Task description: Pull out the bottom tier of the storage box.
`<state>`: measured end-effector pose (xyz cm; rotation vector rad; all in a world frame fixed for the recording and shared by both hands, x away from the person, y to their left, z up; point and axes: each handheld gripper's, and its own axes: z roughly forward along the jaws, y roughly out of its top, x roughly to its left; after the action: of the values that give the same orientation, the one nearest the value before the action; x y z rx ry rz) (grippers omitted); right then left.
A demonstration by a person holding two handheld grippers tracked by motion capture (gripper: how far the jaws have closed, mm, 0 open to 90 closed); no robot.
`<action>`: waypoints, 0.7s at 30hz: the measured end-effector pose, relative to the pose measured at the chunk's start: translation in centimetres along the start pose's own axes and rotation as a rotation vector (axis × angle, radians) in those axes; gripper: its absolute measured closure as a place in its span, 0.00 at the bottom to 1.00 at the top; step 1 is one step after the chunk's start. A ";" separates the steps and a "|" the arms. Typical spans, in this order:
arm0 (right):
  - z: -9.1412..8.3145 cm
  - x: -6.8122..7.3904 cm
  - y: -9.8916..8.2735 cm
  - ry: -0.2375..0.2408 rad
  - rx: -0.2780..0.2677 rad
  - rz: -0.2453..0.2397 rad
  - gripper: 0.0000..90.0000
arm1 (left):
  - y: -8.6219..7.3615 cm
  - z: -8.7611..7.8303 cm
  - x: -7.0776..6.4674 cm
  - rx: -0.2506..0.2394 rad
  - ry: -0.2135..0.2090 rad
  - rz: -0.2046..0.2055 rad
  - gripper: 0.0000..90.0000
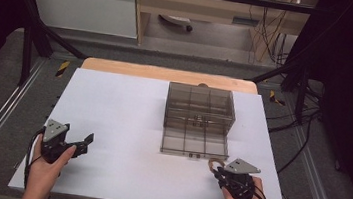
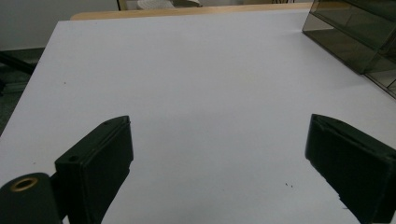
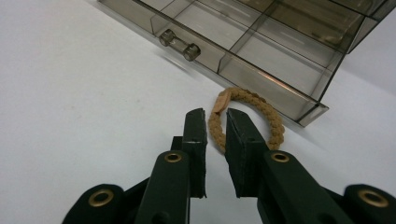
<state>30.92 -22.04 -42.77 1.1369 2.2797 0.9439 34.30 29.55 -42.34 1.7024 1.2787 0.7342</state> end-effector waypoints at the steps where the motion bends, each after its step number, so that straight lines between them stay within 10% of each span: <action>1: 0.0 -0.1 0.0 -0.003 0.002 0.006 0.89 | 0.0 0.0 0.0 0.001 0.000 0.002 0.08; 21: -0.1 -0.5 -0.1 -0.025 0.003 0.022 0.94 | 0.1 0.0 -0.3 0.007 0.002 0.027 0.08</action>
<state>31.06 -22.51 -42.77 1.1709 2.2542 0.9291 34.24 29.29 -42.24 1.7277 1.2633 0.7474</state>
